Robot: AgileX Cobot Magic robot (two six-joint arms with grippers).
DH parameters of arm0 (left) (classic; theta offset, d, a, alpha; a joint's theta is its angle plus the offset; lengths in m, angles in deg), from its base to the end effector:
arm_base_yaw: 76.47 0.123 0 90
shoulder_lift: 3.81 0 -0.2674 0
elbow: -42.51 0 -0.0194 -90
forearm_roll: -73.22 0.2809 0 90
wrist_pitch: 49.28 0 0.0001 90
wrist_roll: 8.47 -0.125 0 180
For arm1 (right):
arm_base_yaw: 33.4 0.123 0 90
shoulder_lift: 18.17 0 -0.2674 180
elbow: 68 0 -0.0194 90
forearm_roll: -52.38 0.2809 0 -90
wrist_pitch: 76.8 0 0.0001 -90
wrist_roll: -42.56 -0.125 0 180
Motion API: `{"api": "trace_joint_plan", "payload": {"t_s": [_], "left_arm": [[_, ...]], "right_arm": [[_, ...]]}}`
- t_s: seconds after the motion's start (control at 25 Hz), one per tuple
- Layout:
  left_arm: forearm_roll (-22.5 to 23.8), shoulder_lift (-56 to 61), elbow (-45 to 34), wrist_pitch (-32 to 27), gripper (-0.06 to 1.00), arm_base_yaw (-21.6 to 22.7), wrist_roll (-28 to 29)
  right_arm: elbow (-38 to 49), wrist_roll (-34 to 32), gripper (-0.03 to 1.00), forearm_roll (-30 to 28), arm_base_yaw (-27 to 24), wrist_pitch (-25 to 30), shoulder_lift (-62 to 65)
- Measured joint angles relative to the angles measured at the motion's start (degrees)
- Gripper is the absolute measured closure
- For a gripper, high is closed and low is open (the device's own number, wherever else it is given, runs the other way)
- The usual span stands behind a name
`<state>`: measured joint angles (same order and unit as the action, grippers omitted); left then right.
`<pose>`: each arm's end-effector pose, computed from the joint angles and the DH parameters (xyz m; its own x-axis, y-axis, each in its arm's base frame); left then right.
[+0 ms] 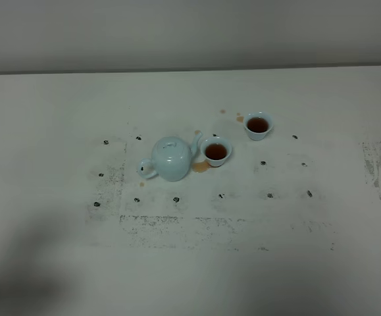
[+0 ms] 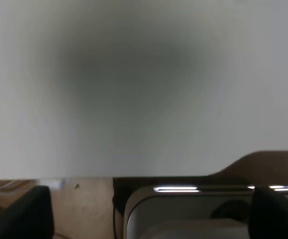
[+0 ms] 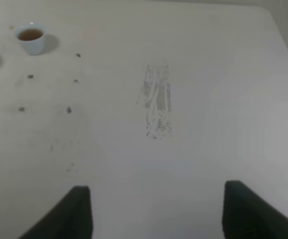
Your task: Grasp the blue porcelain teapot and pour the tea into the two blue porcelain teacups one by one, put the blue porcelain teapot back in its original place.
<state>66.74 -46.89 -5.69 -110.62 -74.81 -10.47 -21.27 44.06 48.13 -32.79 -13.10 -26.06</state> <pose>0.1437 -0.0082 0.2084 -0.8865 -0.0451 -0.4605 -0.0004 0.9953 -0.0968 0.0628 -0.0076 0.2790 -0.4754 -0.0640 -0.8774 0.0199 0.9963 -0.0834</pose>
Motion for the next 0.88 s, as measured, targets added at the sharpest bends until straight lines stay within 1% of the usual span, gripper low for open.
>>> {"api": "trace_joint_plan", "payload": {"t_s": [0.08,0.36,0.44,0.88], "left_arm": [[0.0,5.95,-1.67,0.21,0.87,0.0,0.0],[0.0,29.58,-2.21,0.74,0.87,0.0,0.16],[-0.15,34.32,-2.14,0.29,0.87,0.0,0.17],[-0.44,34.97,-2.26,0.46,0.87,0.0,0.0]], "right_arm": [[0.0,0.0,0.43,0.0,0.0,0.0,0.0],[0.0,0.0,0.43,0.0,0.0,0.0,0.0],[0.0,0.0,0.43,0.0,0.0,0.0,0.0],[0.0,0.0,0.43,0.0,0.0,0.0,0.0]]}}
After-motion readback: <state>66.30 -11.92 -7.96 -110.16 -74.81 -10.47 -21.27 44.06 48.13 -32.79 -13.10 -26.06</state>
